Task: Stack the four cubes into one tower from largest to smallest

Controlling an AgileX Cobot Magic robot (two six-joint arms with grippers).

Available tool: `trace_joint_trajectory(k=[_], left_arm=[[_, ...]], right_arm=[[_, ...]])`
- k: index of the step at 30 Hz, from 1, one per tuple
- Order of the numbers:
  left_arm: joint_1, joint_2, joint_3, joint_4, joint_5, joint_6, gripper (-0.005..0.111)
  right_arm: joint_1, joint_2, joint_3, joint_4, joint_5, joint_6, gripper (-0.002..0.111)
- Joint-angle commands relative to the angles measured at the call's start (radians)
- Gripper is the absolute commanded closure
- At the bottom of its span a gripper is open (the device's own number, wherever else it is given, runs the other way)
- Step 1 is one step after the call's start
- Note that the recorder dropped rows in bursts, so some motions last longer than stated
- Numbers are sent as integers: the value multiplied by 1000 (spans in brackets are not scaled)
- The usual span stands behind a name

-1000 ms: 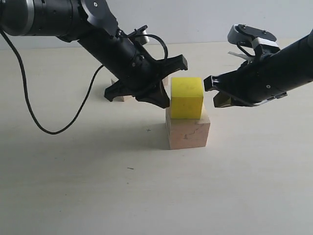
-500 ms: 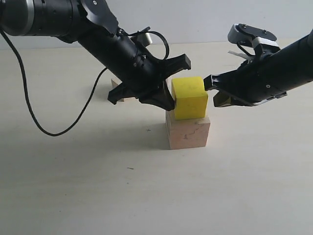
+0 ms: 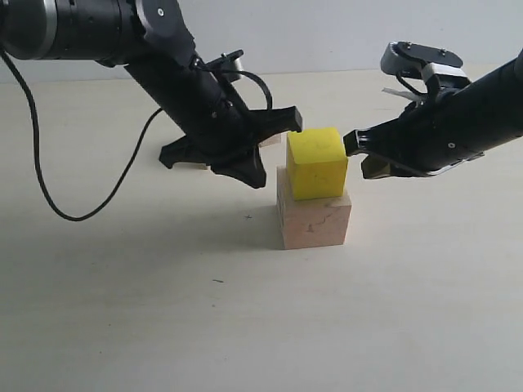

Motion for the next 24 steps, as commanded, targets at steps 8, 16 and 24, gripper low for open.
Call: trace_joint_trajectory(k=[8,16,24], left_arm=[[40,-101,11,273,108,-84,104],[48,-215,121,442,90,-84,104],[109,-341,238,465,0,-88,104]], right_arm=[[-167,88,-6,188,124,-145,108],[-232,251,-6,407,263,-326,108],[-232,340,-6,593,378,-475,108]])
